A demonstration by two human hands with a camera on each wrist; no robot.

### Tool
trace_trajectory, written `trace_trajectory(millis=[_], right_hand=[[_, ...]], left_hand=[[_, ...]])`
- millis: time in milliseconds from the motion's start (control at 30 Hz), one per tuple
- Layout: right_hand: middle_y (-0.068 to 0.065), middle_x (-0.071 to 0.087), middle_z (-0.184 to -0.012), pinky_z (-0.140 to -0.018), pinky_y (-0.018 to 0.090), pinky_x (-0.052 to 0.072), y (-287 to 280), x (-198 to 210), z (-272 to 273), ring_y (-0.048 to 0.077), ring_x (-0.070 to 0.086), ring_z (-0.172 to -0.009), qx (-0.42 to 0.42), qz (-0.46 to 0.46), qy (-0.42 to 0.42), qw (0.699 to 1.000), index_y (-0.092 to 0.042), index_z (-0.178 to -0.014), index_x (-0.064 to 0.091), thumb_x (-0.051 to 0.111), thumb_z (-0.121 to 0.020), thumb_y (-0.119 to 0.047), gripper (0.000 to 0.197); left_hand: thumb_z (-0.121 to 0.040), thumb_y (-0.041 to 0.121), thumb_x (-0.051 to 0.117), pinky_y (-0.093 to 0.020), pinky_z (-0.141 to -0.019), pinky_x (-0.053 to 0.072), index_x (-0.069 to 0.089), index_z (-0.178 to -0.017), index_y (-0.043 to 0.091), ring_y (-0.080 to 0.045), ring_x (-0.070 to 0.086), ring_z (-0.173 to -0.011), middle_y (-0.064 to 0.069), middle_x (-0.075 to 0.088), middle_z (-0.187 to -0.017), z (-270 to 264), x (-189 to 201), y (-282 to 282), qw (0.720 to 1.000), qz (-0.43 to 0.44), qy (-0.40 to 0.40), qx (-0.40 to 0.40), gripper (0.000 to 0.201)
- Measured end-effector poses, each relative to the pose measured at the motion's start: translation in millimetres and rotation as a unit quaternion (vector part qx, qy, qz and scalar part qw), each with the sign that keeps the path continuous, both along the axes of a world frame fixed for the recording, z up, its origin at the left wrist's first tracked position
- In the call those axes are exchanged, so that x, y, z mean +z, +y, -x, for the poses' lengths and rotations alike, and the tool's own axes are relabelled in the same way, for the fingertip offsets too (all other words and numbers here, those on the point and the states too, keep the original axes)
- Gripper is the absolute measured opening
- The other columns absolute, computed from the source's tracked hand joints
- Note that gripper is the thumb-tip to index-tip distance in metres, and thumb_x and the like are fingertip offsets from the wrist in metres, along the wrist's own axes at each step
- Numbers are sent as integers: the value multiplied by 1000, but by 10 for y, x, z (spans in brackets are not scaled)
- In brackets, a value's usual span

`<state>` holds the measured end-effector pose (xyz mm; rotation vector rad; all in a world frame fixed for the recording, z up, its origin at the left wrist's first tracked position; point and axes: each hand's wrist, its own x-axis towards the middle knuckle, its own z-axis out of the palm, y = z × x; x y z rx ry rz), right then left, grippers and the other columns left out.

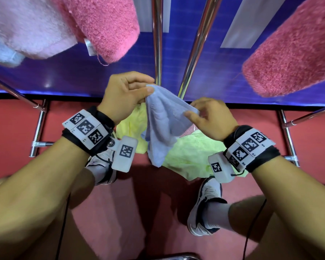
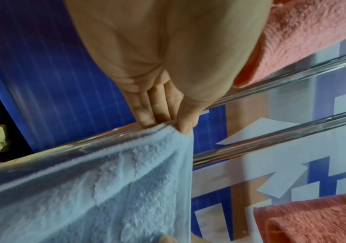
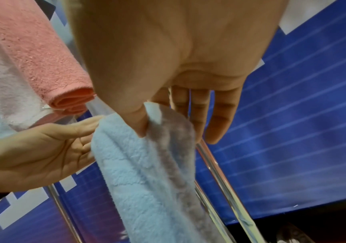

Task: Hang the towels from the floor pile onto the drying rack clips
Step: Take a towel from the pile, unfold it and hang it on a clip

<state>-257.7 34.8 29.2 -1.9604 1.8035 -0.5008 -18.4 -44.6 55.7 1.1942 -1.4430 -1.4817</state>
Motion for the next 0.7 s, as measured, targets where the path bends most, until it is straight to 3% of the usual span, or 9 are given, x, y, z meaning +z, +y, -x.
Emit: trace_trajectory(millis=[100,233,467,567,633,700], right_hand=[[8,70,-85,-74,36,48,20,14,72,28,62,-78,-51,32,-6,998,-7,-73,68,65,-91,-37,35],[7,69,-71,-70,37,51,58,48,109,26,64,-69,-73,48,-20,996,-12,-72,71,68,-89,-39,31],[-4,61,-64,-61,15,41,24,112,80,3,52,-57,-138,132,-182,965,-14,-76,72,76,-82,-33,20],[6,56,-61,-55,26,44,17,134,67,11,47,-54,-144,135,-220,955,-21,-79,65,79,-79,-28,16],[5,50,-64,-54,32,44,14,139,62,17,44,-55,-138,124,-262,947,-20,-89,58,81,-78,-20,26],[5,49,-68,-56,27,44,-2,129,87,13,45,-57,-142,115,-273,945,-20,-105,56,80,-78,-14,37]], left_hand=[[-82,6,71,-32,-76,60,70,-88,19,-15,67,-75,0,72,-77,-84,-47,-74,999,-11,-5,53,15],[-88,0,68,-30,-73,58,68,-88,19,-17,65,-76,-11,69,-84,-86,-104,-85,998,-6,-32,61,19],[-88,0,65,-44,-79,59,67,-86,19,-22,63,-76,-6,67,-76,-37,-144,-86,993,-8,-56,103,20],[-83,6,67,-53,-83,57,67,-86,21,-25,63,-78,-8,65,-77,1,-137,-63,992,-5,-64,111,15],[-78,13,67,-57,-86,57,67,-86,23,-25,63,-80,-9,66,-79,2,-119,-64,990,-3,-71,120,12],[-77,16,67,-58,-86,56,67,-86,23,-25,64,-80,-11,66,-82,6,-109,-63,990,0,-71,122,11]])
